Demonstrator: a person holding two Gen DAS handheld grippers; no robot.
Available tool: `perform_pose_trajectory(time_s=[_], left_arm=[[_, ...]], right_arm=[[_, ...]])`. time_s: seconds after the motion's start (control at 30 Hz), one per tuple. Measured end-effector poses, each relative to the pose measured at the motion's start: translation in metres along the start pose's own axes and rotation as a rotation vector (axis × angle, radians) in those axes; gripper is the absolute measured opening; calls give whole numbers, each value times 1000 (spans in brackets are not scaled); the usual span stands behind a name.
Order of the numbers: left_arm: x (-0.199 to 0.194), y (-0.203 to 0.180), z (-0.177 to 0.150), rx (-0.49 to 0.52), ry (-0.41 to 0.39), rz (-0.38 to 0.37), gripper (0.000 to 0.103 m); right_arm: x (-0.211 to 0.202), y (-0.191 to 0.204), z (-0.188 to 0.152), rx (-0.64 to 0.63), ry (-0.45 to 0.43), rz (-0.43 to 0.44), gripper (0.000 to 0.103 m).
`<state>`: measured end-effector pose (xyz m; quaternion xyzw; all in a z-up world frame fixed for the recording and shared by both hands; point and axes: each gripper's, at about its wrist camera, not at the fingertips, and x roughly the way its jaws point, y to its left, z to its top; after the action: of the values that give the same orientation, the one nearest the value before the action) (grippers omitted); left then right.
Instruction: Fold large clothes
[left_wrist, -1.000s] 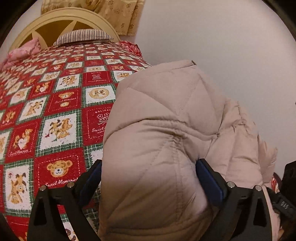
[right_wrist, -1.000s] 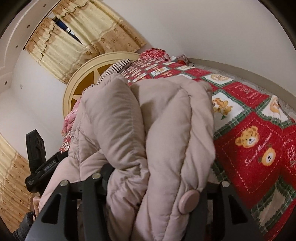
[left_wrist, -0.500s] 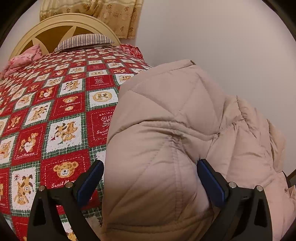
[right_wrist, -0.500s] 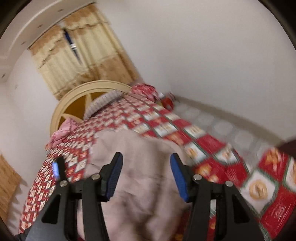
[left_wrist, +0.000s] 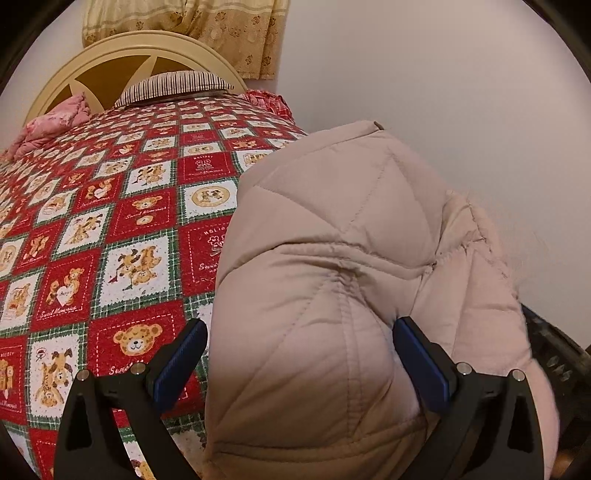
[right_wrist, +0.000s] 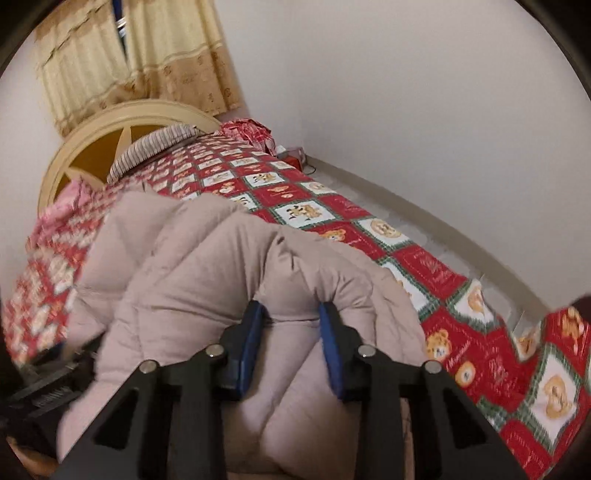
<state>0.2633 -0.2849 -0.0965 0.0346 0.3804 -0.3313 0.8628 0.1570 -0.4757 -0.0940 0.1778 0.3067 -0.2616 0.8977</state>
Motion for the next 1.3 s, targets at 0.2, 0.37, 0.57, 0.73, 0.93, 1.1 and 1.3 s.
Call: perform_pose_trajectory(time_s=[0.2, 0.37, 0.57, 0.73, 0.93, 1.1, 1.3], left_arm=[[7, 0, 1, -18, 5, -12, 101], [8, -2, 0, -4, 1, -5, 101], [7, -11, 0, 43, -8, 61, 102], [-11, -9, -4, 45, -11, 96, 102], [-48, -8, -19, 103, -21, 135, 102], [-65, -9, -24, 105, -10, 157, 102], [-72, -13, -28, 132, -12, 169, 102]], right_arm=[[18, -10, -3, 26, 10, 26, 33], [12, -9, -7, 30, 10, 14, 33], [12, -7, -11, 19, 39, -18, 32], [9, -6, -11, 19, 30, -28, 32], [0, -2, -10, 4, 5, -67, 36], [-3, 4, -7, -50, 41, -138, 40], [-21, -16, -10, 11, 107, -199, 87]])
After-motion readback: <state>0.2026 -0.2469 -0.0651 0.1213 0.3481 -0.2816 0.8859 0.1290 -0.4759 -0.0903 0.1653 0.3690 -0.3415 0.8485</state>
